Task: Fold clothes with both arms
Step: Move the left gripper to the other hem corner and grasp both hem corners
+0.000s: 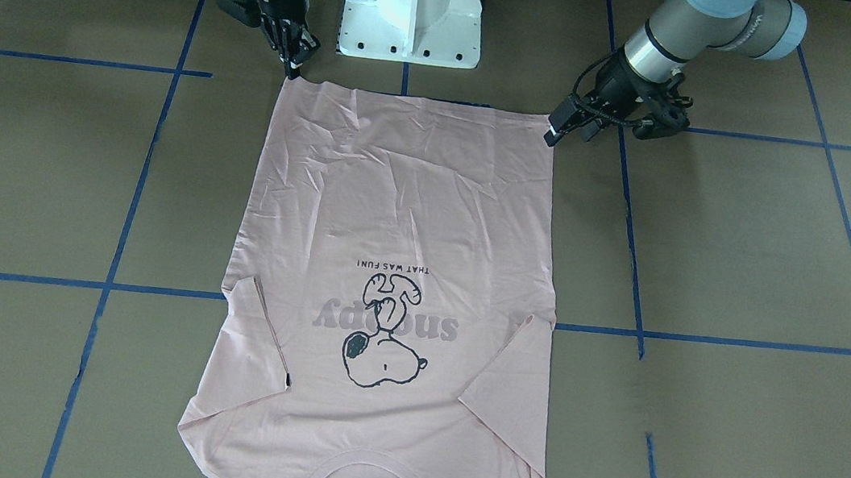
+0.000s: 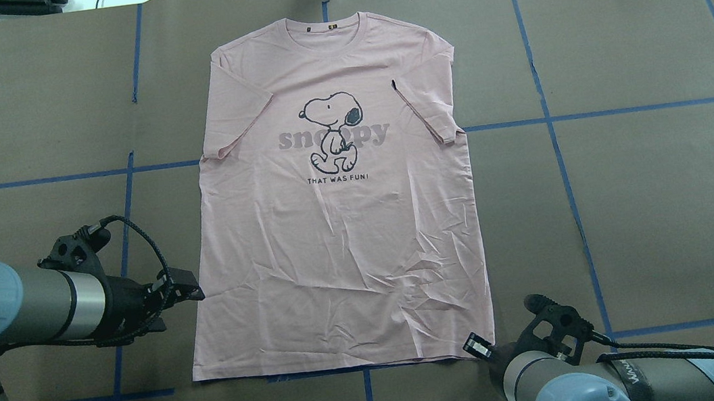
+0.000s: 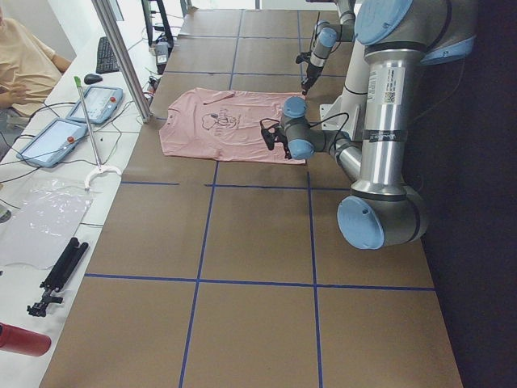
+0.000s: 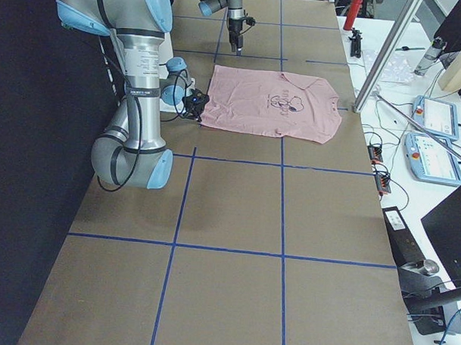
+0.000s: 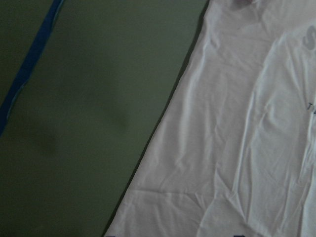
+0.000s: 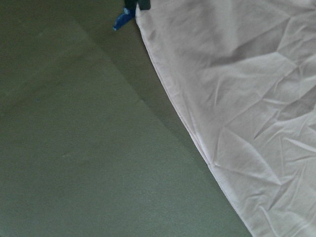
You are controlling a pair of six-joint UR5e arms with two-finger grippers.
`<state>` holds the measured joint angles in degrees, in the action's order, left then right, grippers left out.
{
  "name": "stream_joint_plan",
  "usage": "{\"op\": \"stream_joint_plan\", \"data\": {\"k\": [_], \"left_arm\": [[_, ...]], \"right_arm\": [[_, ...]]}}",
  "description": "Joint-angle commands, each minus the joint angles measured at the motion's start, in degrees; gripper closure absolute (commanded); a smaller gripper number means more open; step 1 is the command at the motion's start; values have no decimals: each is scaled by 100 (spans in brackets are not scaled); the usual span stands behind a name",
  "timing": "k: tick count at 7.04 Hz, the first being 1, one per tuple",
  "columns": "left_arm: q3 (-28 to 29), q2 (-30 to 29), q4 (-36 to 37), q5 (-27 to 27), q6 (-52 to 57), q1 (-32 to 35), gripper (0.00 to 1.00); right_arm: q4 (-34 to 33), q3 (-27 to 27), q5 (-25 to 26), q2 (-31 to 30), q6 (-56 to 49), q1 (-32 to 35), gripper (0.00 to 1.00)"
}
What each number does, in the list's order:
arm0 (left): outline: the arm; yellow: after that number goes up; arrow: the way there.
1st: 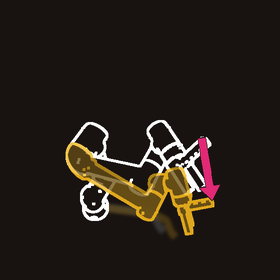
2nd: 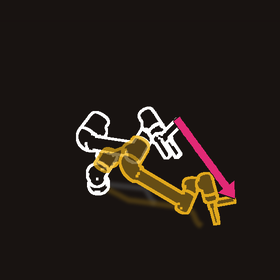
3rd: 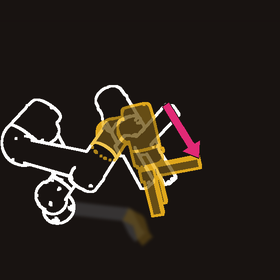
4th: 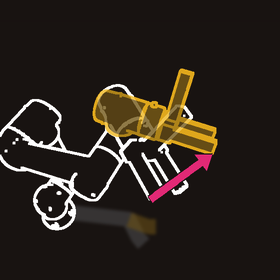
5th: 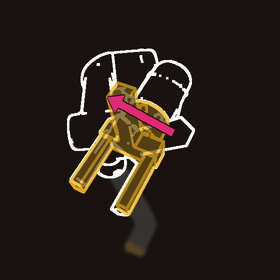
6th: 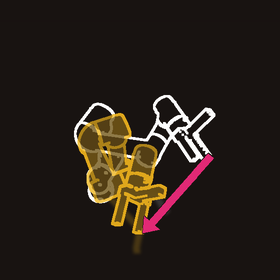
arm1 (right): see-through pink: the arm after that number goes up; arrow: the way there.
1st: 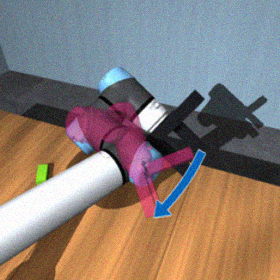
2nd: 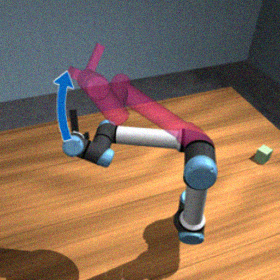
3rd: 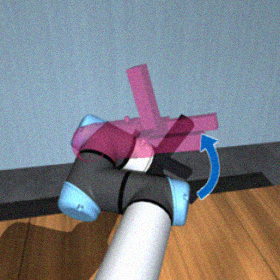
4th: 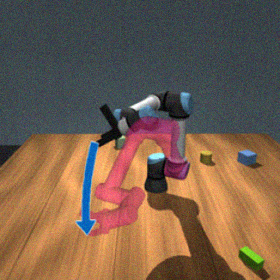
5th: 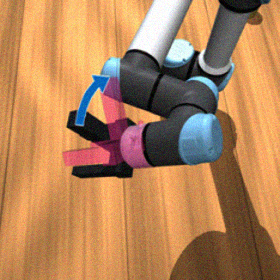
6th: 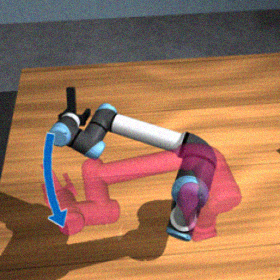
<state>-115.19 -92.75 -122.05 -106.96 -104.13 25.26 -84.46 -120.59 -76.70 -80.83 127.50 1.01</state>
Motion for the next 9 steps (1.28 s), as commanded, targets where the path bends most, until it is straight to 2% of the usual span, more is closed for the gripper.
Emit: {"op": "stream_joint_plan", "data": {"k": [1,3,5,6,9], "left_arm": [[23,2,400,359,-274,-467,17],[58,-6,533,360,-292,-601,18],[67,-24,542,360,-292,-662,25],[76,-24,542,360,-292,-749,31],[181,-41,550,360,-424,-978,38]], "right_arm": [[0,-132,-3,-12,3,13,100],[0,-114,-12,-21,-15,66,100],[0,-175,-3,5,-6,75,100],[0,-202,-3,-3,-6,75,100],[0,-202,-12,-3,-15,110,100]]}}
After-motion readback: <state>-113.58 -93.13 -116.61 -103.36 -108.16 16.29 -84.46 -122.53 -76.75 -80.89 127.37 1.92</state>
